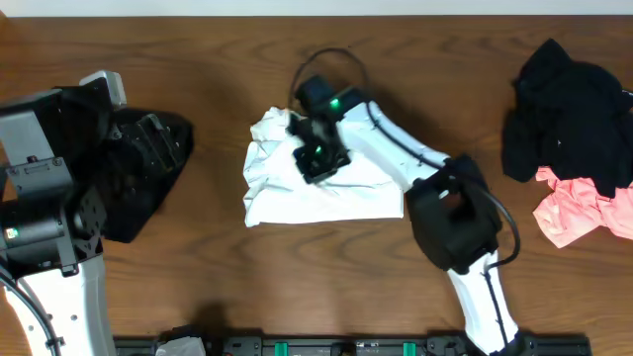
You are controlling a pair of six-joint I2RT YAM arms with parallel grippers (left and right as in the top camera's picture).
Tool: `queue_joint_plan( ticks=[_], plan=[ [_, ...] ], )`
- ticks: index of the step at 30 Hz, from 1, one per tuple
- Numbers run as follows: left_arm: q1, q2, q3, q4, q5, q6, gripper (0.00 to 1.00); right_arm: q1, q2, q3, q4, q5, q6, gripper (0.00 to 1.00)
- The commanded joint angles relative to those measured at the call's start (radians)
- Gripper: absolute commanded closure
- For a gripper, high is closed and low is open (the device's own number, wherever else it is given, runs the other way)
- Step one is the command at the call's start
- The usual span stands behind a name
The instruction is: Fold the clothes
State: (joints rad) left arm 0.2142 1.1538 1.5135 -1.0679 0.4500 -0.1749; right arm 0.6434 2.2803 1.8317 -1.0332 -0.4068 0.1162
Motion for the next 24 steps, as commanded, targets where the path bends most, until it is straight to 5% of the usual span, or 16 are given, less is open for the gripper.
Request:
queue_joint_plan(
  ticks=[1, 14, 19, 24],
  plan=[
    [0.003, -0.011, 0.015, -0.002, 0.011, 0.021, 0.36, 0.071, -0.031, 0.005, -0.025, -0.082, -0.159, 0.98],
    [0.003, -0.006, 0.014, -0.007, 0.01, 0.022, 0.36, 0.031, -0.07, 0.006, -0.043, -0.013, -0.2, 0.98],
    [0.003, 0.017, 0.014, -0.011, 0.01, 0.024, 0.36, -0.043, -0.155, 0.006, -0.051, -0.409, -0.41, 0.99],
    [0.003, 0.04, 0.014, -0.009, 0.01, 0.024, 0.36, -0.055, -0.162, 0.005, -0.008, -0.305, -0.275, 0.99]
  ],
)
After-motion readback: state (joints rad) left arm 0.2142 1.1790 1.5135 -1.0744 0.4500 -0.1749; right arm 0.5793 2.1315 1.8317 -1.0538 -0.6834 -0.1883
